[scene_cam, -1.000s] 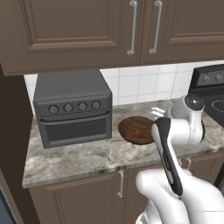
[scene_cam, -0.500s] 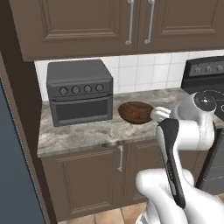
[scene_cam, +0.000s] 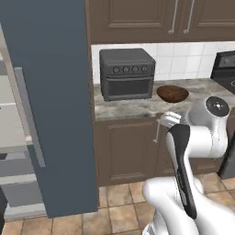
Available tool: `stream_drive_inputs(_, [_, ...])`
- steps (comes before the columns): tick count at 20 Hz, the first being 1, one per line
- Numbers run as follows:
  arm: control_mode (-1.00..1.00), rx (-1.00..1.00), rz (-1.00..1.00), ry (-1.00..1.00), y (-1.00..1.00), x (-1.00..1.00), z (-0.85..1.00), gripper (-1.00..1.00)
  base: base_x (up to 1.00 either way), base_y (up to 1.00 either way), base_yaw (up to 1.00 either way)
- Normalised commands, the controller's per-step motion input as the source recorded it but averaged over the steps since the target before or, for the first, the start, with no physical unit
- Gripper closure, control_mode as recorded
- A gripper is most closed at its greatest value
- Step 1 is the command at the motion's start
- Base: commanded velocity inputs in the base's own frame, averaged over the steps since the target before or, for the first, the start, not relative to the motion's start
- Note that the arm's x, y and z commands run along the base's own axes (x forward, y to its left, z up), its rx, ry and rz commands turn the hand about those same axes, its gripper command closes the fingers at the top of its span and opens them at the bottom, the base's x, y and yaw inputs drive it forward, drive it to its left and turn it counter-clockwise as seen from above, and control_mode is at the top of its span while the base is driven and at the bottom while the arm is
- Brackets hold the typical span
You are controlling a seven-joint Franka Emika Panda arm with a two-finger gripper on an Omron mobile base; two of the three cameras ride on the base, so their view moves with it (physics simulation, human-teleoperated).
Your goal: Take the lime, broccoli, and pear from the freezer and place them in the bowl on the counter.
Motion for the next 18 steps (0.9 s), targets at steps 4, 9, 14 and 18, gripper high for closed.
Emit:
stream_drive_inputs(4, [1.00,0.00,0.00,0.00,0.00,0.00,0.00,-1.00,-0.97,1.00,0.41])
stream_drive_inputs(9, [1.00,0.00,0.00,0.00,0.00,0.00,0.00,-1.00,-0.55,1.00,0.37])
stream_drive_inputs(14, [1.00,0.00,0.00,0.00,0.00,0.00,0.00,-1.00,0.30,1.00,0.16])
stream_drive_inputs(18, [1.00,0.00,0.00,0.00,0.00,0.00,0.00,-1.00,0.87,0.71,0.00])
